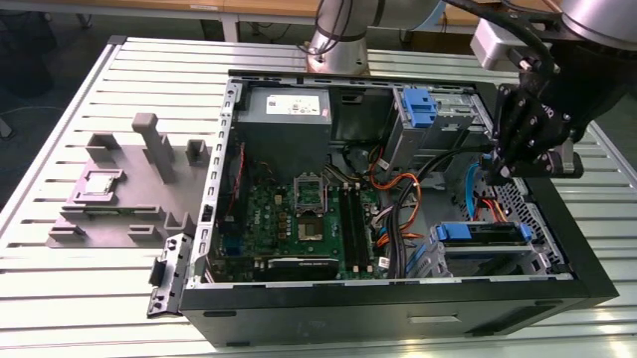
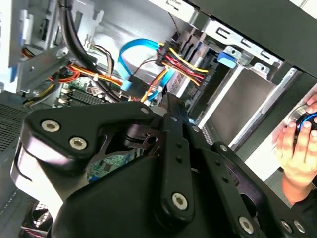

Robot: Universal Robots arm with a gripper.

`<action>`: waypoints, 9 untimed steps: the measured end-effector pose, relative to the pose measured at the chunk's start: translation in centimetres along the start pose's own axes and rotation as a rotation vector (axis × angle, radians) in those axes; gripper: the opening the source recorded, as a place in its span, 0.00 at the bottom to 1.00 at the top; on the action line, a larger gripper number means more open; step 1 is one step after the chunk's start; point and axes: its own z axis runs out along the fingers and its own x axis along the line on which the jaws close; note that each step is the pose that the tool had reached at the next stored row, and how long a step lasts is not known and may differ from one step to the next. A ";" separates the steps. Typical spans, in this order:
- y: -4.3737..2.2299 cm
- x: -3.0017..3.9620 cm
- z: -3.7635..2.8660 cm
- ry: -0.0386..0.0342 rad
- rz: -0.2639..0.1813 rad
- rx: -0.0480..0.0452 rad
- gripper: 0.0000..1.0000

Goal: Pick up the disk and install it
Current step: 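Insert the second disk wire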

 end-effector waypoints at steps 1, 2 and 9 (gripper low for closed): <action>0.01 -0.20 -0.07 -0.0001 0.000 0.0000 0.10; 0.03 -0.47 -0.16 0.0001 0.000 0.0000 0.10; 0.13 -1.92 -0.56 0.0030 0.000 0.0002 0.10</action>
